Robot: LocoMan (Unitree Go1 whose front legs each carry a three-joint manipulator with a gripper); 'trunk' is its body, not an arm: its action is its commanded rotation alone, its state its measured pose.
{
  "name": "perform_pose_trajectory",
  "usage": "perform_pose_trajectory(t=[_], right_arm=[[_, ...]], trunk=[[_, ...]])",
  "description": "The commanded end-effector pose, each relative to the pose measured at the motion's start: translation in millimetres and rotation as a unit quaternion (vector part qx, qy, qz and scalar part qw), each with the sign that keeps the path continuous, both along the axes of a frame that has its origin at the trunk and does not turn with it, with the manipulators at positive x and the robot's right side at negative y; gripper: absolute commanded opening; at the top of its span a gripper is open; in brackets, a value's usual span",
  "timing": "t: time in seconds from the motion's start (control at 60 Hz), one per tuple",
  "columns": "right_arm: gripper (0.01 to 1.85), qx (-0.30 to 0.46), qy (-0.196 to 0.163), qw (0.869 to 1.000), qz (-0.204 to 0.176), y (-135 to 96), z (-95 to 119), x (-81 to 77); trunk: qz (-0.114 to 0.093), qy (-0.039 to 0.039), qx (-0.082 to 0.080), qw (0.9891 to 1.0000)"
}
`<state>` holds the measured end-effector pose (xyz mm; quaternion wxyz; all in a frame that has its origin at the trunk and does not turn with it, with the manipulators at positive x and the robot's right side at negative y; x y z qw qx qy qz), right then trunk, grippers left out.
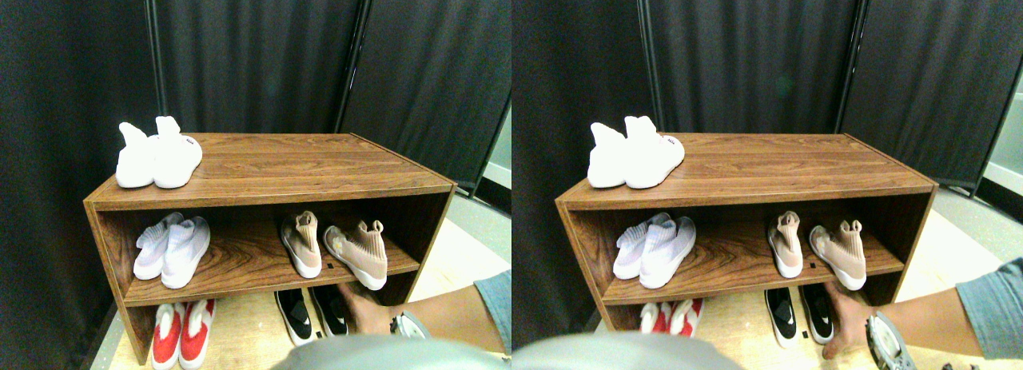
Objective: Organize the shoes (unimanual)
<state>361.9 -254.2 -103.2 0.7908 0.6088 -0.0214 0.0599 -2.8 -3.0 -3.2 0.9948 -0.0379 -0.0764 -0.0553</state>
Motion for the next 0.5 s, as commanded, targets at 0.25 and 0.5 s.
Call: perform_pose_trajectory(t=[0.25, 0.5], right_arm=[[1.23, -0.025, -0.012, 0.999, 0.022, 4.8, 20.0, 1.1], [1.67, -0.028, -0.022, 0.999, 0.019, 6.2, 24.5, 21.8]], trunk=[[0.001, 0.0101, -0.006, 0.9999], [0.002, 0.0118, -0.006, 0.9999]])
